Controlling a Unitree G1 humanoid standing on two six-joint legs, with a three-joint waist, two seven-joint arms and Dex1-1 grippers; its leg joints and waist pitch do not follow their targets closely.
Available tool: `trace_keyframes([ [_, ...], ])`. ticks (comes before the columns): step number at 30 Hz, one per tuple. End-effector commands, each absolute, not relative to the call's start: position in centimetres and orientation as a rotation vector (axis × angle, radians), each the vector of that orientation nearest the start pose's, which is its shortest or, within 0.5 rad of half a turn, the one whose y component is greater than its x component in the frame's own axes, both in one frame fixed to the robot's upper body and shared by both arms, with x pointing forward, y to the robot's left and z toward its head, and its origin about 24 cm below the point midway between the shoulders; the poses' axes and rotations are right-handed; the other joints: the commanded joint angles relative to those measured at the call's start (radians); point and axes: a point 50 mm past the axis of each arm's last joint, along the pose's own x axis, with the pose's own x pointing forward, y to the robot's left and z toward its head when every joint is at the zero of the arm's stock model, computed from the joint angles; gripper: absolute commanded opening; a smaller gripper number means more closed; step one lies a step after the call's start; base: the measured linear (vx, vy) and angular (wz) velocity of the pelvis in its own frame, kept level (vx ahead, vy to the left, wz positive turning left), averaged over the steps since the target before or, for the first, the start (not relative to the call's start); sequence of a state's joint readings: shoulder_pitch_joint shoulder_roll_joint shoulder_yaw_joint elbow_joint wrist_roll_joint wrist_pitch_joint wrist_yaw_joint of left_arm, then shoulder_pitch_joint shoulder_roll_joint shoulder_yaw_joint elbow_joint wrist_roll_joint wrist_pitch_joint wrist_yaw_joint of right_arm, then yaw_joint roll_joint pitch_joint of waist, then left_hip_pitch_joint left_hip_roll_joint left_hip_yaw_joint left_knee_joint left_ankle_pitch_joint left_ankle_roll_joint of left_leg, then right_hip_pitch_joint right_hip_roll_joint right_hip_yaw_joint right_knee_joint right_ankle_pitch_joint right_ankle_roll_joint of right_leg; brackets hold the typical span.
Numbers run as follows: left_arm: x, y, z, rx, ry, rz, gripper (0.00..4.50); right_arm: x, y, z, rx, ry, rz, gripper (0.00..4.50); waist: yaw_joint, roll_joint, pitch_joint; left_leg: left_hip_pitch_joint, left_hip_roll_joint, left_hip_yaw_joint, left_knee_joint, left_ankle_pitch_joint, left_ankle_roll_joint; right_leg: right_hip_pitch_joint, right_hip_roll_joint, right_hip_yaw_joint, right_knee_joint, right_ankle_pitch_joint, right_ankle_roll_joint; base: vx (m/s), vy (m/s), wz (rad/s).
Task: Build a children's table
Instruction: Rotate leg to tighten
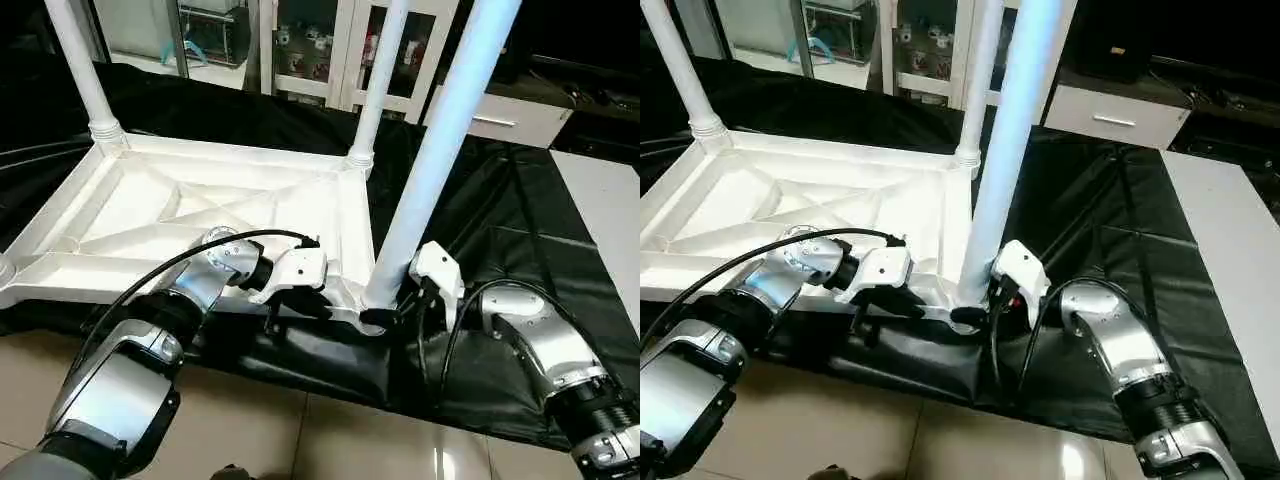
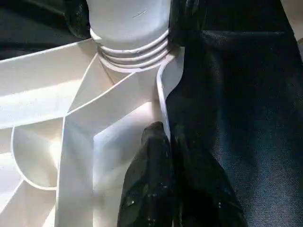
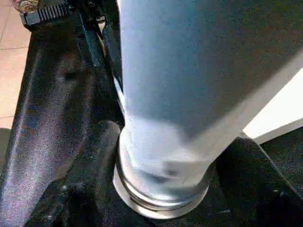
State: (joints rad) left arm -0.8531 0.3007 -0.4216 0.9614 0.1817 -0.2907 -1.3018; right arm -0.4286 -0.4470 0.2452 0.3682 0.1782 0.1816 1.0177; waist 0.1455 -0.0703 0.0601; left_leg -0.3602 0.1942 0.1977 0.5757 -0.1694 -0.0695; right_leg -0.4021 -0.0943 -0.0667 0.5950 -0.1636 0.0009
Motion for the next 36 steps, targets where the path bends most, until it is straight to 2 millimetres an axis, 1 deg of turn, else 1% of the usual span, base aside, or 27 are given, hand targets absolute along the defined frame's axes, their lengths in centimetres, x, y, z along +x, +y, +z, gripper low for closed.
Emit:
trace_keyframes([
  [1,32.7,9.9,5.3,0.832,0.449,-1.675,0.0,30.1,-15.6,5.5,-0.269,0.351,1.141,2.75,-0.006,0.002,-0.068,0.015,0.046,-0.018,-0.069,-0.266,0.013,0.043,-0.065,0.044,-0.059,-0.21,-0.222,0.0,0.0,0.0],
  [6,32.7,10.0,5.2,0.824,0.458,-1.665,0.0,30.1,-15.6,5.3,-0.25,0.356,1.142,2.64,-0.006,0.003,-0.069,0.016,0.046,-0.018,-0.069,-0.268,0.011,0.042,-0.064,0.043,-0.058,-0.209,-0.223,0.0,0.0,0.0],
  [8,33.3,9.9,5.1,0.844,0.435,-1.576,0.0,30.8,-15.6,4.9,-0.189,0.348,1.032,2.63,-0.006,0.004,-0.069,0.016,0.046,-0.017,-0.068,-0.269,0.011,0.041,-0.064,0.044,-0.058,-0.207,-0.225,0.0,0.0,0.0],
  [9,33.9,9.8,5.1,0.846,0.418,-1.483,0.0,31.6,-15.7,4.6,-0.135,0.343,0.907,2.63,-0.01,0.004,-0.067,0.015,0.044,-0.019,-0.07,-0.292,0.002,0.039,-0.065,0.043,-0.062,-0.242,-0.22,0.0,0.0,0.0],
  [10,34.1,9.8,5.1,0.846,0.414,-1.456,0.0,31.8,-15.8,4.5,-0.118,0.343,0.874,2.63,-0.013,0.003,-0.067,0.015,0.043,-0.019,-0.07,-0.304,-0.004,0.038,-0.065,0.043,-0.062,-0.263,-0.214,0.0,0.0,0.0],
  [11,34.3,9.8,5.2,0.845,0.409,-1.421,0.0,32.0,-15.9,4.4,-0.097,0.345,0.833,2.63,-0.017,0.004,-0.064,0.019,0.042,-0.022,-0.073,-0.334,-0.017,0.034,-0.066,0.042,-0.073,-0.343,-0.194,0.0,0.0,0.0],
  [12,34.7,9.7,5.2,0.837,0.407,-1.372,0.0,32.3,-15.9,4.2,-0.069,0.346,0.777,2.63,-0.02,0.004,-0.064,0.02,0.042,-0.024,-0.073,-0.349,-0.025,0.033,-0.067,0.04,-0.075,-0.38,-0.182,0.0,0.0,0.0],
  [13,34.8,9.7,5.2,0.832,0.406,-1.343,0.0,32.5,-15.9,4.1,-0.052,0.347,0.743,2.62,-0.021,0.003,-0.063,0.022,0.041,-0.027,-0.074,-0.365,-0.032,0.032,-0.069,0.039,-0.084,-0.438,-0.159,-0.051,-0.002,-0.02],
  [14,35.1,9.6,5.3,0.821,0.398,-1.305,0.0,32.7,-15.8,3.9,-0.026,0.35,0.702,2.62,-0.022,0.004,-0.061,0.023,0.041,-0.027,-0.074,-0.375,-0.033,0.029,-0.069,0.039,-0.087,-0.461,-0.149,0.0,0.0,0.0],
  [15,35.4,9.4,5.4,0.804,0.39,-1.263,0.0,32.9,-15.6,3.5,-0.002,0.354,0.639,2.62,-0.03,0.002,-0.061,0.023,0.042,-0.031,-0.076,-0.395,-0.035,0.027,-0.069,0.038,-0.093,-0.495,-0.133,0.0,0.0,0.0],
  [16,35.7,9.2,5.5,0.784,0.377,-1.22,0.0,33.1,-15.3,3.2,0.028,0.359,0.559,2.62,-0.036,0.004,-0.061,0.021,0.042,-0.034,-0.078,-0.404,-0.039,0.027,-0.069,0.036,-0.093,-0.503,-0.127,0.0,0.0,0.0],
  [17,35.8,9.1,5.6,0.777,0.372,-1.204,0.0,33.2,-15.2,3.0,0.038,0.361,0.531,2.62,-0.042,0.004,-0.061,0.02,0.041,-0.033,-0.078,-0.408,-0.041,0.023,-0.068,0.037,-0.093,-0.505,-0.129,0.0,0.0,0.0],
  [18,36.2,8.6,5.7,0.746,0.364,-1.137,0.0,33.5,-14.6,2.3,0.073,0.375,0.407,2.62,-0.045,0.007,-0.06,0.02,0.04,-0.034,-0.077,-0.415,-0.045,0.021,-0.069,0.037,-0.095,-0.515,-0.13,0.0,0.0,0.0],
  [19,36.4,8.4,5.8,0.737,0.359,-1.099,0.0,33.7,-14.2,2.0,0.088,0.382,0.35,2.62,-0.054,0.006,-0.064,0.016,0.039,-0.038,-0.078,-0.415,-0.058,0.023,-0.072,0.035,-0.091,-0.521,-0.13,0.0,0.0,0.0],
  [20,36.9,7.8,5.9,0.719,0.352,-1.004,0.0,34.0,-12.9,1.5,0.114,0.396,0.225,2.62,-0.06,0.011,-0.063,0.018,0.038,-0.039,-0.078,-0.421,-0.058,0.022,-0.071,0.034,-0.096,-0.525,-0.127,0.0,0.0,0.0],
  [21,36.9,7.8,5.9,0.719,0.352,-1.004,0.0,34.0,-12.9,1.5,0.114,0.396,0.225,2.62,-0.07,0.01,-0.062,0.019,0.037,-0.039,-0.077,-0.436,-0.062,0.017,-0.068,0.034,-0.096,-0.526,-0.129,0.0,0.0,0.0],
  [23,37.1,7.6,6.0,0.712,0.348,-0.963,0.0,34.2,-12.3,1.3,0.123,0.401,0.179,2.62,-0.072,0.009,-0.063,0.022,0.034,-0.036,-0.075,-0.44,-0.051,0.016,-0.066,0.034,-0.101,-0.519,-0.129,0.0,0.0,0.0],
  [24,37.3,6.9,6.1,0.682,0.348,-0.903,0.0,34.6,-10.8,1.2,0.148,0.418,0.081,2.61,-0.073,0.011,-0.063,0.022,0.035,-0.035,-0.074,-0.438,-0.047,0.015,-0.068,0.035,-0.101,-0.507,-0.134,0.0,0.0,0.0],
  [25,37.4,6.8,6.1,0.677,0.347,-0.894,0.0,34.6,-10.6,1.2,0.153,0.42,0.073,2.61,-0.079,0.012,-0.063,0.021,0.034,-0.036,-0.075,-0.438,-0.051,0.013,-0.065,0.036,-0.098,-0.491,-0.141,0.0,0.0,0.0],
  [26,37.4,6.5,6.1,0.667,0.347,-0.886,0.0,34.7,-10.0,1.2,0.149,0.419,0.055,2.61,-0.079,0.011,-0.065,0.02,0.033,-0.035,-0.075,-0.437,-0.049,0.016,-0.063,0.035,-0.098,-0.481,-0.14,0.0,0.0,0.0],
  [27,37.4,6.4,6.1,0.665,0.347,-0.89,0.0,34.7,-9.7,1.3,0.142,0.415,0.053,2.61,-0.08,0.009,-0.066,0.02,0.033,-0.03,-0.074,-0.416,-0.038,0.015,-0.061,0.038,-0.094,-0.431,-0.149,0.0,0.0,0.0],
  [28,37.4,6.3,6.1,0.665,0.347,-0.892,0.0,34.7,-9.6,1.3,0.144,0.411,0.061,2.61,-0.08,0.009,-0.066,0.017,0.032,-0.029,-0.075,-0.408,-0.033,0.017,-0.06,0.039,-0.093,-0.41,-0.152,0.0,0.0,0.0],
  [29,37.3,6.3,6.1,0.672,0.348,-0.909,0.0,34.9,-8.8,1.9,0.146,0.369,0.109,2.61,-0.078,0.007,-0.068,0.013,0.034,-0.028,-0.075,-0.39,-0.022,0.021,-0.06,0.04,-0.088,-0.372,-0.159,0.0,0.0,0.0],
  [30,37.3,6.3,6.1,0.677,0.351,-0.916,0.0,34.9,-8.4,2.2,0.147,0.344,0.134,2.61,-0.077,0.007,-0.069,0.014,0.035,-0.027,-0.074,-0.381,-0.019,0.021,-0.061,0.041,-0.086,-0.355,-0.162,0.0,0.0,0.0],
  [33,37.2,6.7,5.9,0.697,0.36,-0.924,0.0,35.1,-7.4,3.4,0.2,0.258,0.248,2.61,-0.076,0.01,-0.07,0.007,0.036,-0.024,-0.074,-0.328,0.0,0.031,-0.058,0.041,-0.074,-0.254,-0.19,0.0,0.0,0.0],
  [34,37.2,6.8,5.9,0.702,0.365,-0.93,0.0,35.1,-7.3,3.7,0.209,0.235,0.272,2.96,-0.075,0.008,-0.07,0.006,0.035,-0.023,-0.074,-0.326,0.004,0.032,-0.058,0.042,-0.074,-0.249,-0.193,0.0,0.0,0.0],
  [36,37.0,7.2,5.7,0.718,0.371,-0.972,0.0,35.0,-7.9,4.3,0.173,0.196,0.308,3.31,-0.073,0.006,-0.07,0.006,0.035,-0.022,-0.073,-0.309,0.014,0.036,-0.059,0.041,-0.073,-0.241,-0.196,0.0,0.0,0.0],
])
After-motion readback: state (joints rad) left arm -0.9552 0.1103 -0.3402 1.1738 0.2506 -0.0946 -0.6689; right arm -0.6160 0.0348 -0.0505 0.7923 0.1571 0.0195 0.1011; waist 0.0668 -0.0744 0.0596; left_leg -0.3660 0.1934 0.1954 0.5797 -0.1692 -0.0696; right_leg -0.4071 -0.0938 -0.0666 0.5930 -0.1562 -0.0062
